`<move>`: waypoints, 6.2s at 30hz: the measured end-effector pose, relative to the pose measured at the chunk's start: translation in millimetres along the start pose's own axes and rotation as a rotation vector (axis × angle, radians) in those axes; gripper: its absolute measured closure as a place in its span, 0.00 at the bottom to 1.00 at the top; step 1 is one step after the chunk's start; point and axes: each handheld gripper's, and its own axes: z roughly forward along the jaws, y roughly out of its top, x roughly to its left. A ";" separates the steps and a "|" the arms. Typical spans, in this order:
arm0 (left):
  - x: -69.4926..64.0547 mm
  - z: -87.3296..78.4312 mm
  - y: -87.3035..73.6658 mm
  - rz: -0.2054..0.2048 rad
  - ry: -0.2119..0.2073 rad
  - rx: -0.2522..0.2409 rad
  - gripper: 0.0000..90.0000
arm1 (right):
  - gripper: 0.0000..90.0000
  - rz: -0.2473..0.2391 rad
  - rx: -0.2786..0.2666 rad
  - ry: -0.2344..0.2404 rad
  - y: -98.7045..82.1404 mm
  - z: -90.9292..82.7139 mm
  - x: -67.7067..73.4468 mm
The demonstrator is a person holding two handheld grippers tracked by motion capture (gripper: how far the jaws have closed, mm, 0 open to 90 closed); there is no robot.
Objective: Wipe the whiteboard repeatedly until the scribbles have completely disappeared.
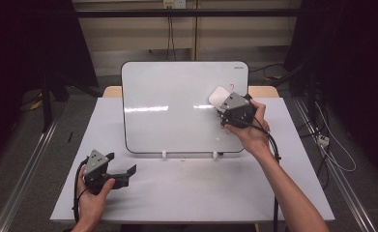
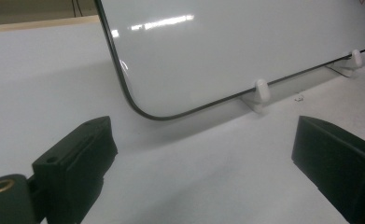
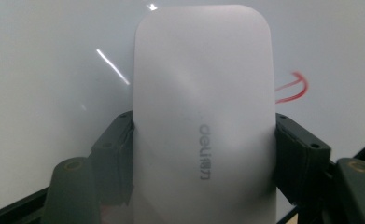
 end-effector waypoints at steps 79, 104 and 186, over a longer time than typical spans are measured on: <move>1.6 -1.9 -0.3 -0.008 0.000 -0.009 0.06 | 0.35 0.007 -0.060 -0.021 49.1 16.8 -34.4; -1.0 0.4 0.4 0.005 -0.004 -0.001 0.06 | 0.35 -0.067 -0.022 0.078 16.0 9.9 27.8; -0.6 -0.2 0.2 0.007 -0.002 0.000 0.06 | 0.34 0.013 0.014 0.072 -29.0 -5.9 40.7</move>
